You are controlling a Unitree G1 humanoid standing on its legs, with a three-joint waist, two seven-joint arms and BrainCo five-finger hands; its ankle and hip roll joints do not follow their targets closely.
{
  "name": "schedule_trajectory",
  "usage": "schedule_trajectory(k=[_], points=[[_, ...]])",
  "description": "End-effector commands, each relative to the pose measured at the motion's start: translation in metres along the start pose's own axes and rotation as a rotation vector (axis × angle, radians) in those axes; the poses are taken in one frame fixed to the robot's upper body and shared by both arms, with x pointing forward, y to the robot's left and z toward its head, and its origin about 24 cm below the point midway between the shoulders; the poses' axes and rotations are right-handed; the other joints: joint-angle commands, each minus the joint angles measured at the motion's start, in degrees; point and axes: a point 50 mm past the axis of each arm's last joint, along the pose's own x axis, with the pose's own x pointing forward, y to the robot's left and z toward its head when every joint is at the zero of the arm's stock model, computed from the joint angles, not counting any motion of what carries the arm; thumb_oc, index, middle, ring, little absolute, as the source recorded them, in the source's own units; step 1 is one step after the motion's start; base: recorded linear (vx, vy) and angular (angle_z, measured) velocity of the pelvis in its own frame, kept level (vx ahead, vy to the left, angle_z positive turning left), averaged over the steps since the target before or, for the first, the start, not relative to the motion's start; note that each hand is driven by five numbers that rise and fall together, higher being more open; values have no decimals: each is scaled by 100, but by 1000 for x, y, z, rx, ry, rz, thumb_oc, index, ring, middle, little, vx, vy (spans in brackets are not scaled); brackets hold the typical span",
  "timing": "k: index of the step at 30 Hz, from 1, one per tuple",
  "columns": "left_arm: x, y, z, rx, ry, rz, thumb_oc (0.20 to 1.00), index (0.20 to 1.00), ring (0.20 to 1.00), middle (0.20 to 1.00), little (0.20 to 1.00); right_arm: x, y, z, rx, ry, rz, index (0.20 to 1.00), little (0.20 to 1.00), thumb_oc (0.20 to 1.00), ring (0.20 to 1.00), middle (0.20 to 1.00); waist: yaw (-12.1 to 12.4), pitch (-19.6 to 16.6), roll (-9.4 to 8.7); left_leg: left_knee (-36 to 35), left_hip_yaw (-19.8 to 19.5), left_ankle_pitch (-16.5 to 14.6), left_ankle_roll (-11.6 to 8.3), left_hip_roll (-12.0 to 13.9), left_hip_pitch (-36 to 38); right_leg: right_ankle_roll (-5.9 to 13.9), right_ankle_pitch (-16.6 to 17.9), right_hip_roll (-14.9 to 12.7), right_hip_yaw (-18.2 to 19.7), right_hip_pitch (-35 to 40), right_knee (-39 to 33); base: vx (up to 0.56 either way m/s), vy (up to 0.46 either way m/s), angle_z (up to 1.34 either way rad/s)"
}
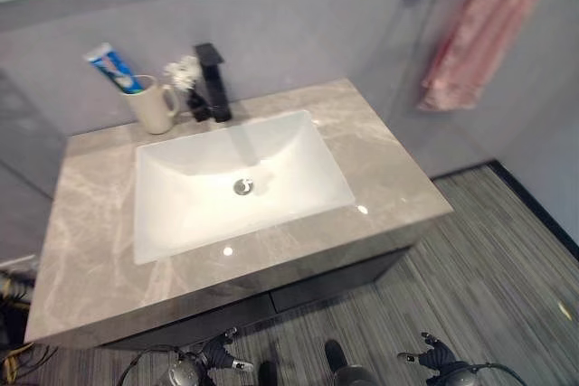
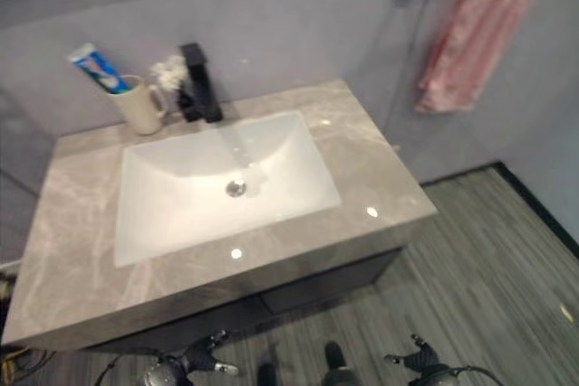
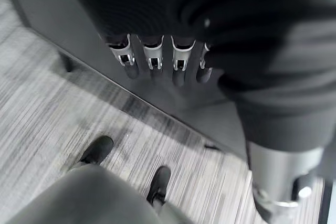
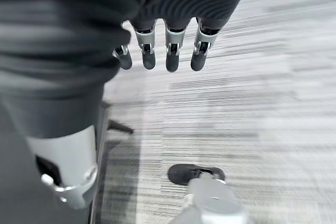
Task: Put brush and paste in cup on sink, flatten towel.
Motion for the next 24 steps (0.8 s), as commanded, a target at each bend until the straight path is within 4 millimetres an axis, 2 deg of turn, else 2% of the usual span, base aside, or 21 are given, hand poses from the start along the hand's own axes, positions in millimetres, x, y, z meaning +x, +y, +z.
schedule_trajectory(k=[1,2,4,5,7,8,9,11,13,14,16,17,18,19,20,21,22,24], points=[[2,10,9,-45,-44,72,1000,1000,1000,1000,1000,2,-13,18,58,-77,-52,1000,1000,1000,1000,1000,37,126,224,607,135,-539,49,143,-122,262,391,-471,-1600,-695,297,-98,15,-135],[2,10,9,-45,-44,72,1000,1000,1000,1000,1000,2,-13,18,59,-77,-51,1000,1000,1000,1000,1000,34,120,215,602,134,-523,49,135,-134,261,403,-479,-1599,-705,290,-113,19,-178],[0,8,5,-98,-40,94,1000,1000,1000,1000,1000,-1,-7,18,84,-101,-42,1000,1000,1000,1000,1000,141,177,277,446,643,-416,32,335,-61,104,202,-859,-2847,-648,567,-192,-14,-157],[0,8,5,-98,-40,95,1000,1000,1000,1000,1000,-1,-7,18,84,-101,-42,1000,1000,1000,1000,1000,140,160,264,440,645,-396,34,322,-84,101,217,-870,-2842,-671,559,-183,-33,-138],[-1,10,4,-145,-41,132,1000,1000,1000,1000,1000,-2,-2,20,116,-121,-38,1000,1000,1000,1000,1000,191,125,250,360,1143,-295,40,459,-110,29,-84,-967,-3334,-365,1110,-151,-53,-112],[-1,10,4,-145,-41,132,1000,1000,1000,1000,1000,-2,-2,19,116,-120,-38,1000,1000,1000,1000,1000,199,130,246,360,1151,-299,40,456,-101,30,-94,-970,-3323,-368,1127,-119,-72,-91],[-1,12,4,-209,-42,165,1000,1000,1000,1000,1000,-2,1,25,126,-144,-30,1000,1000,1000,1000,1000,319,68,244,445,1435,-404,28,559,-124,62,-378,-1104,-3842,-67,1475,-27,-72,-123],[-2,14,-1,-270,-26,197,1000,1000,1000,1000,1000,-2,4,30,140,-160,-19,1000,1000,1000,1000,1000,363,1,138,601,1761,-498,-3,637,-109,64,-453,-1057,-4035,126,1354,-10,-122,-155],[-2,14,-3,-288,-13,215,1000,1000,1000,1000,1000,-2,6,32,166,-167,-11,1000,1000,1000,1000,1000,340,-36,82,695,1895,-544,-29,679,-131,70,-499,-946,-3964,223,1120,12,-190,-146],[0,17,-2,-341,-11,247,1000,1000,1000,1000,1000,-2,10,31,217,-164,-7,1000,1000,1000,1000,1000,249,-71,50,781,2055,-529,-125,807,-111,-18,-551,-702,-3598,154,904,70,-343,-121],[-1,26,0,-403,-35,292,1000,1000,1000,1000,1000,-3,9,35,249,-188,-5,1000,1000,1000,1000,1000,163,-59,10,1478,2162,-686,-197,1092,-189,-152,-643,-513,-3316,186,802,121,-286,-80],[-1,26,0,-404,-35,292,1000,1000,1000,1000,1000,-3,9,35,248,-187,-4,1000,1000,1000,1000,1000,168,-54,17,1538,2164,-717,-208,1124,-205,-162,-646,-494,-3311,193,799,134,-218,-109],[-3,30,0,-466,-48,328,1000,1000,1000,1000,1000,-3,7,39,272,-208,3,1000,1000,1000,1000,1000,203,40,-7,2225,1851,-618,-309,1290,-353,-317,-769,-279,-3046,347,707,8,-185,-117],[-3,34,2,-506,-64,367,1000,1000,1000,1000,1000,-2,5,43,274,-219,-2,1000,1000,1000,1000,1000,302,117,-34,2397,1304,-287,-359,1111,-547,-462,-700,-154,-2840,321,635,9,-182,-132],[-2,34,2,-506,-64,367,1000,1000,1000,1000,1000,-2,5,43,274,-219,-2,1000,1000,1000,1000,1000,298,118,-33,2401,1298,-286,-362,1114,-552,-464,-701,-152,-2844,322,635,-40,-121,-163],[-1,35,4,-531,-71,394,1000,1000,1000,1000,1000,-1,5,43,271,-212,-15,1000,1000,1000,1000,1000,403,135,-88,2216,682,-424,-340,722,-805,-419,-656,-119,-2598,419,464,60,-78,-179],[-1,36,3,-551,-69,406,1000,1000,1000,1000,1000,-2,4,45,289,-221,-20,1000,1000,1000,1000,1000,382,108,-113,2024,677,-448,-311,719,-854,-396,-630,-143,-2581,414,443,95,-72,-139],[-1,39,5,-575,-76,439,1000,1000,1000,1000,1000,-2,3,45,366,-225,-34,1000,1000,1000,1000,1000,381,102,-81,1652,559,-285,-317,656,-968,-383,-653,-96,-2520,472,428,109,10,-32]])
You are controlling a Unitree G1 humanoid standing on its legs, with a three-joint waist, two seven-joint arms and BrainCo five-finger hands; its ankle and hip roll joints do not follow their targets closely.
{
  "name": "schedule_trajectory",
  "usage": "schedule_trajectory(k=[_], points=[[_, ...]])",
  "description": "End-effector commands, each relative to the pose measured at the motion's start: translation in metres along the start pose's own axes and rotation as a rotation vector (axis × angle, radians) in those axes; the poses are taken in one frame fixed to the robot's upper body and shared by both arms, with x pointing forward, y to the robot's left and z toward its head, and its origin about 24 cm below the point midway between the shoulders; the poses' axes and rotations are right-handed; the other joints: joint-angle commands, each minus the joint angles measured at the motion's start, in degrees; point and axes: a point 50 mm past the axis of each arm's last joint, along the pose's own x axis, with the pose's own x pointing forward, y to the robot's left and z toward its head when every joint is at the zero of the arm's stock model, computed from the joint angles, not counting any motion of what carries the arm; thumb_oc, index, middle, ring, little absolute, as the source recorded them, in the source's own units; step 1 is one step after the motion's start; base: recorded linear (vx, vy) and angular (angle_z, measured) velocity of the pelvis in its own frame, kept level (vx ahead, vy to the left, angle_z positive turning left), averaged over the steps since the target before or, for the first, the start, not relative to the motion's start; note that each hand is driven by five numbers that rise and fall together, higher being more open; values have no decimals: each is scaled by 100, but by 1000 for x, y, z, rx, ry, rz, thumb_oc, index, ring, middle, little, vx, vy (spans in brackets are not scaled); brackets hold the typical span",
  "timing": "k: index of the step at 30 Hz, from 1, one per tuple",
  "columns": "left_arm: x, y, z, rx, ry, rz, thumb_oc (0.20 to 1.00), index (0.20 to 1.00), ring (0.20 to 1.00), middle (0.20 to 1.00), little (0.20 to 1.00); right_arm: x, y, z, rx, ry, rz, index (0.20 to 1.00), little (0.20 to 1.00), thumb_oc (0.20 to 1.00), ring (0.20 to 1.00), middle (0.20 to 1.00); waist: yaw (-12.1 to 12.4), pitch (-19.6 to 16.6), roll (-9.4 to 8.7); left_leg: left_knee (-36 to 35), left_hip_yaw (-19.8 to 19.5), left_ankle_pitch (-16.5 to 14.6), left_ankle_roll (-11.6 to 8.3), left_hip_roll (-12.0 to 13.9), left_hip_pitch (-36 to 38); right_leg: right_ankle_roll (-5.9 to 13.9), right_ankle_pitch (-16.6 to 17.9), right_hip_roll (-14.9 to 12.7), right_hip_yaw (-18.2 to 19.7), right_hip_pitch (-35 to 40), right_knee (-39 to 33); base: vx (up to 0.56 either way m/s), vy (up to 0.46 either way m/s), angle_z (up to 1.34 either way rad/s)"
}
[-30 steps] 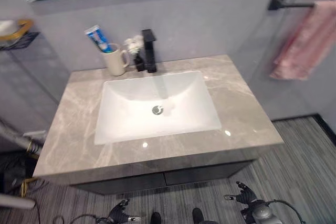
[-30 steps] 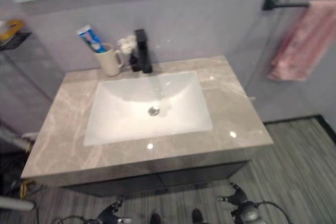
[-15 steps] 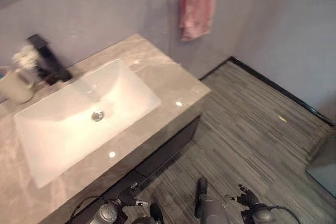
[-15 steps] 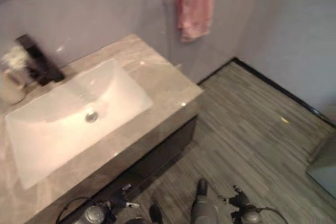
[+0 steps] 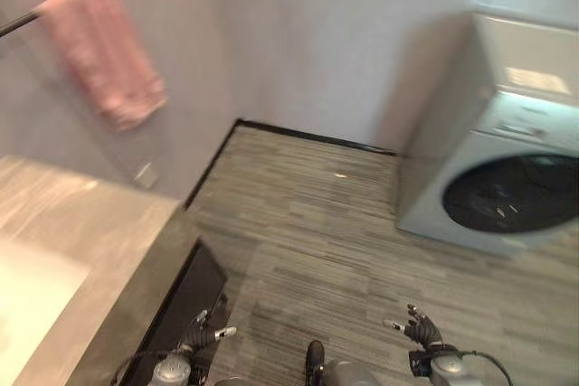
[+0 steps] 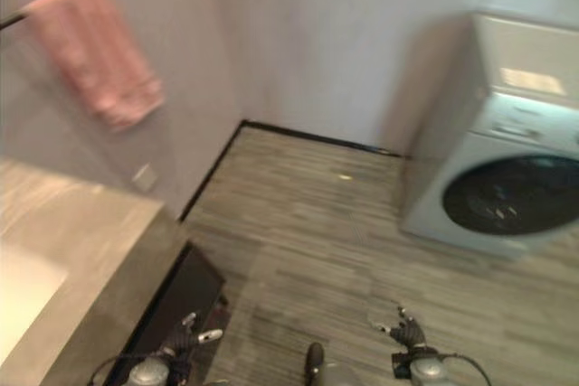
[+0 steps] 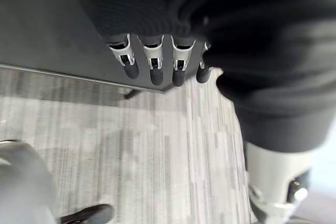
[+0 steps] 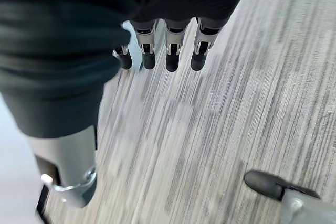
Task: Put brush and paste in cup on sink, flatten towel.
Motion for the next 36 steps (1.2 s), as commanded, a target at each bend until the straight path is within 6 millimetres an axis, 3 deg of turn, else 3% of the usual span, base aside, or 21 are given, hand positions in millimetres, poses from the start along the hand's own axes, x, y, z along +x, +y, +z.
schedule_trajectory(k=[1,2,4,7,11,14,15,17,18,21,22,23,25,26,27,28,29,30,32,34,36], points=[[4,12,14,-54,-67,99,1000,1000,1000,1000,1000,6,-1,23,117,-97,-29,1000,1000,1000,1000,1000,106,137,-40,-823,90,805,350,-353,-318,967,-402,-534,-7,359,257,139,25,-16],[4,11,15,-62,-68,110,1000,1000,1000,1000,1000,7,3,23,100,-92,-24,1000,1000,1000,1000,1000,158,170,-46,-641,-117,711,380,-451,-336,945,-519,-495,72,314,504,155,17,-24],[5,13,23,-72,-105,125,1000,1000,1000,1000,1000,8,12,32,113,-117,-10,1000,1000,1000,1000,1000,85,231,-50,-402,-62,560,504,-398,-288,877,-789,-437,101,131,1227,65,36,-54],[10,19,45,-77,-177,150,1000,1000,1000,1000,1000,12,20,59,182,-206,5,1000,1000,1000,1000,1000,8,490,-89,691,-10,-49,722,-391,-664,706,-1317,-465,189,-424,2453,-49,65,-23],[12,21,48,-88,-171,163,1000,1000,1000,1000,1000,14,29,66,209,-216,11,1000,1000,1000,1000,1000,14,507,-101,1087,111,-477,942,-442,-575,671,-1538,-445,322,-374,2762,147,96,-11],[12,8,42,-80,-155,121,1000,1000,1000,1000,1000,11,29,50,232,-168,11,1000,1000,1000,1000,1000,-26,271,5,499,47,-342,981,-625,-202,832,-1350,-497,337,-181,2462,232,145,-20],[11,7,42,-75,-155,116,1000,1000,1000,1000,1000,10,29,47,234,-163,12,1000,1000,1000,1000,1000,-54,249,29,247,-8,-287,999,-703,-69,928,-1098,-550,369,-219,2558,149,183,5],[11,6,47,-98,-175,120,1000,1000,1000,1000,1000,10,29,53,236,-190,18,1000,1000,1000,1000,1000,-89,367,38,-120,11,-168,1078,-844,117,1121,-182,-721,513,-542,3026,54,179,4],[11,8,52,-112,-197,125,1000,1000,1000,1000,1000,10,31,60,236,-217,26,1000,1000,1000,1000,1000,-114,472,66,-253,45,-122,1096,-798,183,1104,-77,-680,497,-755,3342,3,97,-14],[11,11,51,-117,-198,143,1000,1000,1000,1000,1000,9,32,69,244,-256,29,1000,1000,1000,1000,1000,-164,542,78,-478,48,-122,1062,-819,381,1107,-257,-551,485,-1040,3232,136,28,-11],[12,16,52,-134,-196,167,1000,1000,1000,1000,1000,9,30,75,250,-280,22,1000,1000,1000,1000,1000,-165,565,71,-584,139,-221,1017,-809,511,1099,-273,-869,85,-1219,2805,213,5,-20],[12,16,52,-134,-196,167,1000,1000,1000,1000,1000,9,30,75,250,-280,22,1000,1000,1000,1000,1000,-173,568,74,-581,131,-224,1016,-806,512,1098,-276,-870,76,-1212,2804,244,-37,-22],[13,20,51,-162,-187,197,1000,1000,1000,1000,1000,10,28,81,252,-299,11,1000,1000,1000,1000,1000,-220,560,52,-707,173,-369,888,-752,733,1133,-216,-1066,-277,-1409,2084,218,-81,-30],[13,20,51,-163,-186,197,1000,1000,1000,1000,1000,10,28,81,252,-299,11,1000,1000,1000,1000,1000,-226,566,63,-710,165,-373,884,-741,745,1132,-216,-1057,-290,-1389,2073,335,-174,-29],[12,21,51,-153,-192,199,1000,1000,1000,1000,1000,9,24,77,247,-295,-7,1000,1000,1000,1000,1000,-272,514,-6,-463,-4,-416,774,-709,684,1124,-319,-836,78,-1146,1775,231,-129,-9],[12,21,51,-153,-192,199,1000,1000,1000,1000,1000,9,24,77,247,-295,-7,1000,1000,1000,1000,1000,-273,514,-1,-450,-6,-425,773,-702,680,1123,-318,-830,74,-1141,1771,319,-191,2],[12,21,50,-157,-194,203,1000,1000,1000,1000,1000,9,24,79,243,-306,-1,1000,1000,1000,1000,1000,-274,481,-16,-333,11,-355,718,-624,606,1035,-385,-625,233,-1058,1803,316,-228,41],[13,19,48,-164,-179,202,1000,1000,1000,1000,1000,9,19,77,237,-297,-21,1000,1000,1000,1000,1000,-230,424,-9,269,2,155,479,-409,387,833,-560,-430,39,-712,1491,430,-338,58],[14,17,49,-160,-175,187,1000,1000,1000,1000,1000,7,12,72,256,-300,-45,1000,1000,1000,1000,1000,-160,486,-108,1330,-2,839,285,-280,-112,641,-609,-387,-155,-315,1150,382,-344,69],[16,15,51,-140,-168,178,1000,1000,1000,1000,1000,5,8,67,215,-291,-60,1000,1000,1000,1000,1000,-92,580,-193,1804,166,949,221,-221,-585,551,-687,-408,-305,-32,938,314,-219,70],[17,14,53,-112,-170,176,1000,1000,1000,1000,1000,5,5,67,138,-292,-69,1000,1000,1000,1000,1000,-4,597,-183,1400,255,761,276,-331,-1040,592,-788,-403,-349,250,780,372,-71,23]])
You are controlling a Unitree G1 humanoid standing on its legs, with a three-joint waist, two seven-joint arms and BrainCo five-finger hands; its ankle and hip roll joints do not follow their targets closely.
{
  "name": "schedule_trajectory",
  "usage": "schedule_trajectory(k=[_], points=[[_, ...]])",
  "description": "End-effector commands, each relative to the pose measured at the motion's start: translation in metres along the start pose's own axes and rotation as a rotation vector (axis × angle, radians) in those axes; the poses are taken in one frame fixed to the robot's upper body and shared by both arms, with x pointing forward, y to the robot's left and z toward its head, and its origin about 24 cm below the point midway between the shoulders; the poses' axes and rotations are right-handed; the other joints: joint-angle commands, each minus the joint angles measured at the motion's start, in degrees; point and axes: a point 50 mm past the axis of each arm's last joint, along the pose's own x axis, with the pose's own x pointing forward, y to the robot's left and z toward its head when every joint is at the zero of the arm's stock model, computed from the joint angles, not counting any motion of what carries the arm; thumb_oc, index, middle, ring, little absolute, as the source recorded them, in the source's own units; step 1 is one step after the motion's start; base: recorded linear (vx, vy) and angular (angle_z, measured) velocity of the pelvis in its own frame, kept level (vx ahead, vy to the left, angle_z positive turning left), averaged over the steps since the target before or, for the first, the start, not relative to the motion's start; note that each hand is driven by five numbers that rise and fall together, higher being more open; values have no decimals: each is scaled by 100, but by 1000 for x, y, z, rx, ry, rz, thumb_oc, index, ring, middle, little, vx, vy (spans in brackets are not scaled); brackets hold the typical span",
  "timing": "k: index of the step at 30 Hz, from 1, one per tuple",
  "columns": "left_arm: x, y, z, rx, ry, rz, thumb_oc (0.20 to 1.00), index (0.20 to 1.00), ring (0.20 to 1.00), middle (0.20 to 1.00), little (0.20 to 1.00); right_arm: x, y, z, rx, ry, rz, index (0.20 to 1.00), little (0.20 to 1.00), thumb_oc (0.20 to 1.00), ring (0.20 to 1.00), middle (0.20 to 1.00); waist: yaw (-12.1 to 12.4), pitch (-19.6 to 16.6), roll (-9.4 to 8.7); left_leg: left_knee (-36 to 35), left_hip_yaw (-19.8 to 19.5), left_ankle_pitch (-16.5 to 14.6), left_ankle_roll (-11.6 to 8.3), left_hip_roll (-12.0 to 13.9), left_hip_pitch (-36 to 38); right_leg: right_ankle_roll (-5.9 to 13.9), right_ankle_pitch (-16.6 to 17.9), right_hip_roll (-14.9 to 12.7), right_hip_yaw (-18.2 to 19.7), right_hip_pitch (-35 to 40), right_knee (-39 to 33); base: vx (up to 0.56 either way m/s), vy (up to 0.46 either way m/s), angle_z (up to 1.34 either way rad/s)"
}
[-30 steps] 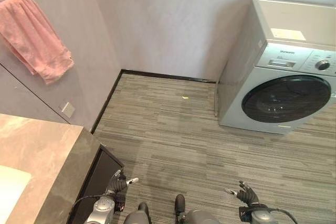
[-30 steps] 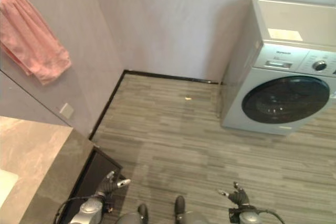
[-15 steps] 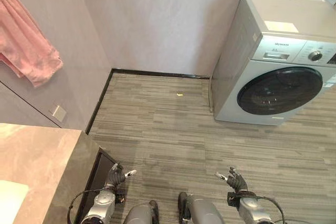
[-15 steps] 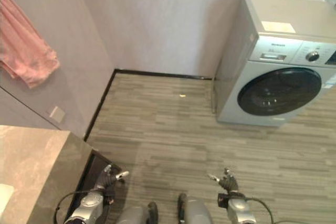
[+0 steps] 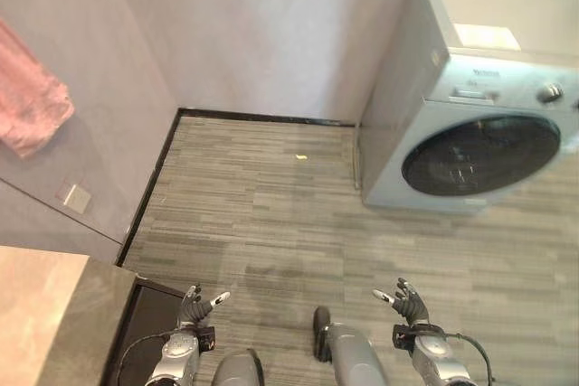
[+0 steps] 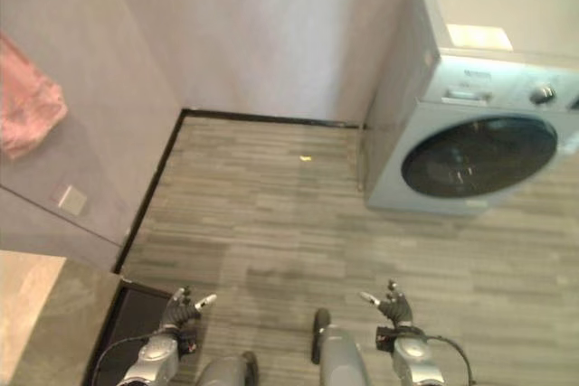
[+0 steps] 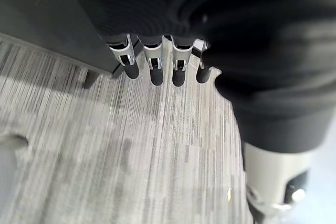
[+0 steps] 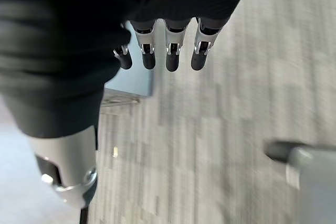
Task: Put brush and paste in cup on sink, flatten towel.
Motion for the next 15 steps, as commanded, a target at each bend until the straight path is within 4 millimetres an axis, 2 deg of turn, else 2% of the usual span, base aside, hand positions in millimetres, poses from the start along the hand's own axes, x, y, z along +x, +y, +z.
schedule_trajectory(k=[1,2,3,4,5,6,7,8,9,10,11,12,13,14,15], points=[[9,3,31,42,-118,8,1000,1000,1000,1000,1000,4,-10,25,-100,-119,-37,1000,1000,1000,1000,1000,88,102,17,-1334,565,212,372,-360,-64,523,25,67,-29,1019,-733,438,-11,15],[9,4,29,52,-108,12,1000,1000,1000,1000,1000,3,-9,25,-98,-122,-35,1000,1000,1000,1000,1000,129,38,18,-1714,572,246,415,-373,-116,552,-3,88,-14,1122,-797,512,23,27],[8,6,24,62,-94,22,1000,1000,1000,1000,1000,2,-8,22,-90,-117,-36,1000,1000,1000,1000,1000,191,-21,143,-2464,626,632,377,-370,-160,589,-64,253,3,1233,-841,347,23,24],[8,6,24,62,-94,22,1000,1000,1000,1000,1000,2,-8,22,-91,-117,-36,1000,1000,1000,1000,1000,193,-6,117,-2566,642,680,377,-407,-82,596,-71,223,10,1264,-845,578,53,13],[7,8,23,63,-92,30,1000,1000,1000,1000,1000,1,-4,22,-96,-125,-19,1000,1000,1000,1000,1000,293,-72,198,-3500,836,1002,311,-364,-63,670,-195,341,22,1537,-884,550,52,0],[7,10,22,60,-85,36,1000,1000,1000,1000,1000,1,-2,23,-106,-127,-11,1000,1000,1000,1000,1000,322,-113,213,-3660,870,1115,315,-343,-47,695,-254,371,31,1606,-858,849,104,-19],[4,17,14,54,-66,54,1000,1000,1000,1000,1000,2,4,24,-134,-126,16,1000,1000,1000,1000,1000,359,-213,185,-3547,843,1081,419,-356,96,763,-398,355,85,1721,-721,633,114,-24],[3,21,11,50,-57,66,1000,1000,1000,1000,1000,2,8,23,-136,-124,30,1000,1000,1000,1000,1000,374,-287,155,-3430,830,1040,502,-389,134,828,-379,293,104,1717,-571,472,93,-43],[3,21,11,50,-57,66,1000,1000,1000,1000,1000,2,8,23,-136,-124,30,1000,1000,1000,1000,1000,375,-290,156,-3429,830,1040,502,-388,131,828,-378,294,105,1714,-571,435,174,-58],[2,27,11,46,-61,81,1000,1000,1000,1000,1000,1,11,21,-128,-113,42,1000,1000,1000,1000,1000,397,-313,4,-3243,916,800,725,-558,251,1163,176,50,235,1502,430,383,212,-58],[2,31,11,40,-62,92,1000,1000,1000,1000,1000,2,13,21,-117,-110,42,1000,1000,1000,1000,1000,409,-300,-21,-3209,948,682,838,-621,356,1328,691,-42,337,1310,984,516,302,-59],[2,34,11,37,-59,102,1000,1000,1000,1000,1000,1,14,21,-113,-109,46,1000,1000,1000,1000,1000,400,-259,-28,-3189,932,536,968,-710,536,1409,1193,-221,362,1138,1613,351,244,-41],[2,35,11,40,-61,105,1000,1000,1000,1000,1000,2,15,21,-116,-109,50,1000,1000,1000,1000,1000,379,-199,36,-3193,882,446,1044,-699,713,1371,1363,-296,328,859,2116,347,229,-30],[2,38,13,39,-64,113,1000,1000,1000,1000,1000,2,17,23,-108,-116,55,1000,1000,1000,1000,1000,352,-139,118,-3179,818,407,1087,-646,811,1339,1424,-240,329,662,2496,213,139,-1],[2,38,13,39,-65,113,1000,1000,1000,1000,1000,2,17,23,-108,-116,55,1000,1000,1000,1000,1000,352,-136,105,-3169,823,400,1090,-658,807,1343,1407,-256,336,649,2526,412,105,27]])
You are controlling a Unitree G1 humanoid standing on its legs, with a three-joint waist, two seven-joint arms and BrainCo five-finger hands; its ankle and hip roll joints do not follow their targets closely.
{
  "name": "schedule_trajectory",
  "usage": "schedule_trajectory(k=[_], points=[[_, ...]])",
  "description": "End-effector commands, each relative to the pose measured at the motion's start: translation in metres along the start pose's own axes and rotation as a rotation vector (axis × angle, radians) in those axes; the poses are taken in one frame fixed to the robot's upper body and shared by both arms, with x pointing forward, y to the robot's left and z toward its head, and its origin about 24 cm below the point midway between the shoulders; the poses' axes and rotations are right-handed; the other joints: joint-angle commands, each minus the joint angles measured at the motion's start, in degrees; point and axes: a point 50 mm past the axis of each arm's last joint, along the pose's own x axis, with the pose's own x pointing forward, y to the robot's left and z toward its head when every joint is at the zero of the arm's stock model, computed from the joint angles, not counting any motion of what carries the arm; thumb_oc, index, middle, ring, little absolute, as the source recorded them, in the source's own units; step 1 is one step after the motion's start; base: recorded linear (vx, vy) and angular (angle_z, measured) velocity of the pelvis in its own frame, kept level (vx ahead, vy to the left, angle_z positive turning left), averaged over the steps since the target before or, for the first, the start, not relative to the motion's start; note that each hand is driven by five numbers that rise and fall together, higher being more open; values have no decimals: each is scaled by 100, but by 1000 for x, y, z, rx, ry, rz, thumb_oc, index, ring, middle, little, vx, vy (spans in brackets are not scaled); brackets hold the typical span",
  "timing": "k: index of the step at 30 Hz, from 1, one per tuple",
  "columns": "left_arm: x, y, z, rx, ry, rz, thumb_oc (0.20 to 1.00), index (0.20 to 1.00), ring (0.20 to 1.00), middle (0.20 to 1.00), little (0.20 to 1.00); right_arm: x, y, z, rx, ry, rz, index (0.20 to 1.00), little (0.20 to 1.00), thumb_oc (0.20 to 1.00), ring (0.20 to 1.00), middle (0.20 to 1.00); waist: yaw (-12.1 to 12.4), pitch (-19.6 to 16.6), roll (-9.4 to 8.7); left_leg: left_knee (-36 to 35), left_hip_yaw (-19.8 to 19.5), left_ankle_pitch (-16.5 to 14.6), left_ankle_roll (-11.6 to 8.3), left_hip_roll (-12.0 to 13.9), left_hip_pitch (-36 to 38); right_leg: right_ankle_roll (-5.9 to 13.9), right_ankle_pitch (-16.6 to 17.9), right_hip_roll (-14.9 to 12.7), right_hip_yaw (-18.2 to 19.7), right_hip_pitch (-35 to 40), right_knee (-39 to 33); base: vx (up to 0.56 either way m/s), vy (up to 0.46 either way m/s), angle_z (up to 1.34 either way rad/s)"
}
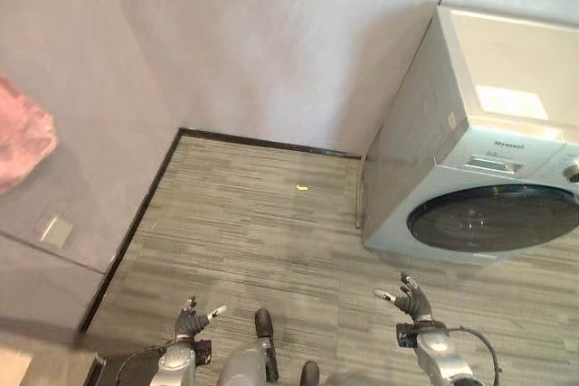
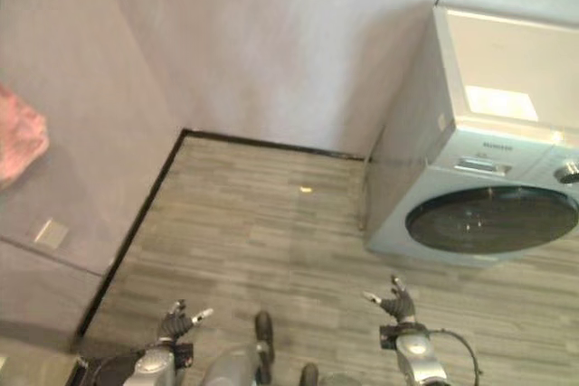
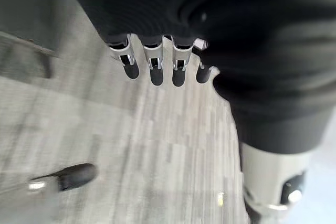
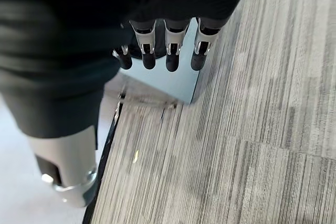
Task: Put brush and paste in cup on sink, flatten towel.
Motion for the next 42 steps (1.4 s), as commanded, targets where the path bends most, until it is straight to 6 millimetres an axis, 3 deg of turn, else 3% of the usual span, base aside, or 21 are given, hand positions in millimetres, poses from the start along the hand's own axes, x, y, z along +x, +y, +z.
schedule_trajectory(k=[1,4,5,7,8,10,14,17,20,24,25,27,30,31,32,34,35,36,37,40,42], points=[[9,24,33,19,-126,70,1000,1000,1000,1000,1000,7,6,36,52,-142,26,1000,1000,1000,1000,1000,-25,232,-63,591,-193,-759,-20,-267,239,355,1877,-288,393,-546,769,401,70,33],[9,28,35,23,-137,79,1000,1000,1000,1000,1000,5,5,32,66,-132,31,1000,1000,1000,1000,1000,-93,217,-77,520,-311,-847,-75,-337,473,254,1637,-390,220,-710,114,367,12,61],[10,28,37,29,-141,81,1000,1000,1000,1000,1000,5,5,30,76,-128,26,1000,1000,1000,1000,1000,-126,196,-105,505,-474,-932,-137,-379,573,196,1451,-439,154,-766,-463,481,-125,37],[13,25,45,39,-165,69,1000,1000,1000,1000,1000,1,-2,24,80,-121,15,1000,1000,1000,1000,1000,-341,153,-220,567,-1018,-1186,-327,-593,848,272,1579,-340,1051,-882,-2455,708,-184,61],[14,25,47,49,-173,70,1000,1000,1000,1000,1000,0,-6,25,75,-129,9,1000,1000,1000,1000,1000,-435,122,-242,590,-1181,-1243,-377,-599,941,359,1679,-292,1455,-968,-2644,538,-137,131],[14,21,49,64,-180,51,1000,1000,1000,1000,1000,-5,-8,18,85,-114,26,1000,1000,1000,1000,1000,-461,54,-355,890,-1416,-1355,-446,-621,950,409,1705,-251,1520,-787,-2605,389,-163,154],[14,15,51,74,-185,22,1000,1000,1000,1000,1000,-8,-18,13,93,-107,12,1000,1000,1000,1000,1000,-472,-15,-396,1605,-1809,-1292,-631,-551,749,145,1538,-159,1206,-577,-2450,328,-203,160],[17,12,62,67,-214,11,1000,1000,1000,1000,1000,-8,-30,17,93,-123,-25,1000,1000,1000,1000,1000,-530,59,-393,2351,-1248,-1033,-762,-339,113,-25,1323,-312,711,-334,-2404,169,-104,123],[17,11,64,66,-217,-2,1000,1000,1000,1000,1000,-10,-39,10,88,-98,-57,1000,1000,1000,1000,1000,-485,81,-361,1692,-485,-1107,-651,-49,-275,-50,1071,-459,213,-79,-2473,219,-66,121],[17,14,57,94,-189,0,1000,1000,1000,1000,1000,-9,-43,5,66,-71,-78,1000,1000,1000,1000,1000,-441,28,-261,1126,193,-675,-665,53,-717,-11,872,-463,-172,238,-2476,276,28,93],[17,16,54,95,-179,5,1000,1000,1000,1000,1000,-7,-43,5,56,-65,-77,1000,1000,1000,1000,1000,-388,23,-285,1224,214,-558,-704,67,-878,39,924,-506,-185,312,-2446,344,99,68],[16,22,50,86,-164,13,1000,1000,1000,1000,1000,-4,-35,9,31,-64,-34,1000,1000,1000,1000,1000,-331,-1,-265,1127,55,-744,-581,-19,-623,103,927,-665,-143,252,-1866,361,152,21],[14,30,43,85,-143,27,1000,1000,1000,1000,1000,-3,-27,6,44,-47,-16,1000,1000,1000,1000,1000,-285,-2,-251,946,0,-1024,-269,-299,-127,196,1568,-962,21,28,-687,303,191,20],[14,30,43,85,-143,27,1000,1000,1000,1000,1000,-3,-27,6,44,-47,-16,1000,1000,1000,1000,1000,-282,-13,-244,935,2,-1012,-270,-292,-136,193,1583,-953,21,19,-702,310,199,35],[12,34,41,87,-140,29,1000,1000,1000,1000,1000,-1,-23,11,45,-64,4,1000,1000,1000,1000,1000,-289,64,-189,840,-67,-1119,-127,-363,180,194,1922,-1028,119,-237,113,315,135,38],[12,35,40,98,-139,28,1000,1000,1000,1000,1000,-1,-21,11,47,-64,15,1000,1000,1000,1000,1000,-406,110,-102,708,-338,-1141,-117,-374,443,178,1745,-511,594,-724,398,373,92,46],[12,36,41,94,-139,34,1000,1000,1000,1000,1000,-2,-18,10,55,-61,25,1000,1000,1000,1000,1000,-477,100,-93,619,-393,-1125,-156,-383,578,141,1669,-373,647,-947,172,361,42,55],[12,38,40,93,-135,43,1000,1000,1000,1000,1000,-2,-16,9,59,-61,33,1000,1000,1000,1000,1000,-469,89,-92,531,-361,-1139,-194,-370,717,128,1637,-512,423,-1007,-220,548,-44,61],[12,37,35,96,-114,43,1000,1000,1000,1000,1000,-4,-15,7,53,-55,37,1000,1000,1000,1000,1000,-562,74,-117,382,-567,-1197,-303,-413,956,175,1589,-519,462,-1135,-1202,559,-116,51],[14,36,36,100,-114,43,1000,1000,1000,1000,1000,-6,-16,3,44,-45,45,1000,1000,1000,1000,1000,-743,46,-190,315,-867,-1247,-525,-413,1285,376,1925,-431,899,-1206,-2734,538,-179,52],[14,32,37,117,-119,28,1000,1000,1000,1000,1000,-10,-17,-2,34,-33,55,1000,1000,1000,1000,1000,-801,-22,-229,361,-1049,-1285,-625,-334,1461,449,1949,-389,1193,-1117,-2693,450,-161,100]])
